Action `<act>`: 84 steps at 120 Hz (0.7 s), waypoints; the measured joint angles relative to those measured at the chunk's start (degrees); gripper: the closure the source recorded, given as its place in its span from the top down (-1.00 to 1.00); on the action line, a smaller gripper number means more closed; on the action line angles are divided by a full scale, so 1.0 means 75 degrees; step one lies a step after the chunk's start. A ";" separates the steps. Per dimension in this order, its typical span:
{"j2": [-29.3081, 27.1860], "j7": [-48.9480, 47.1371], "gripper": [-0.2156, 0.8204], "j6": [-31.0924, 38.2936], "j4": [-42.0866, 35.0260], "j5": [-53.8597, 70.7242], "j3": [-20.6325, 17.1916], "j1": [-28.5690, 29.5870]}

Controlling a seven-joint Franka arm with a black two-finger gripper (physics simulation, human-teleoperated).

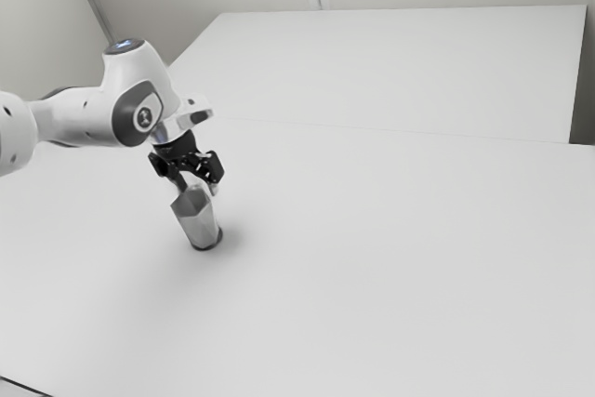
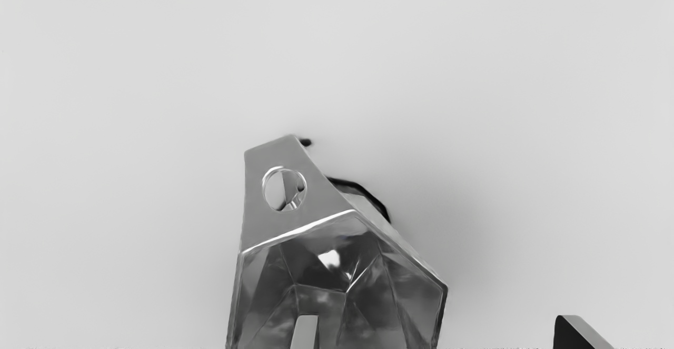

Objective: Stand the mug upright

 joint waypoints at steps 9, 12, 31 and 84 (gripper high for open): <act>-0.0057 -0.0082 0.42 -0.0302 0.0493 -0.0035 -0.0016 0.0011; -0.0040 -0.0091 0.44 -0.0436 0.0734 -0.0093 -0.0017 0.0011; 0.0474 -0.0038 0.51 -0.1397 0.2640 -0.0448 -0.0012 -0.0006; 0.0782 0.0195 0.57 -0.3460 0.4739 -0.0487 0.0028 -0.0063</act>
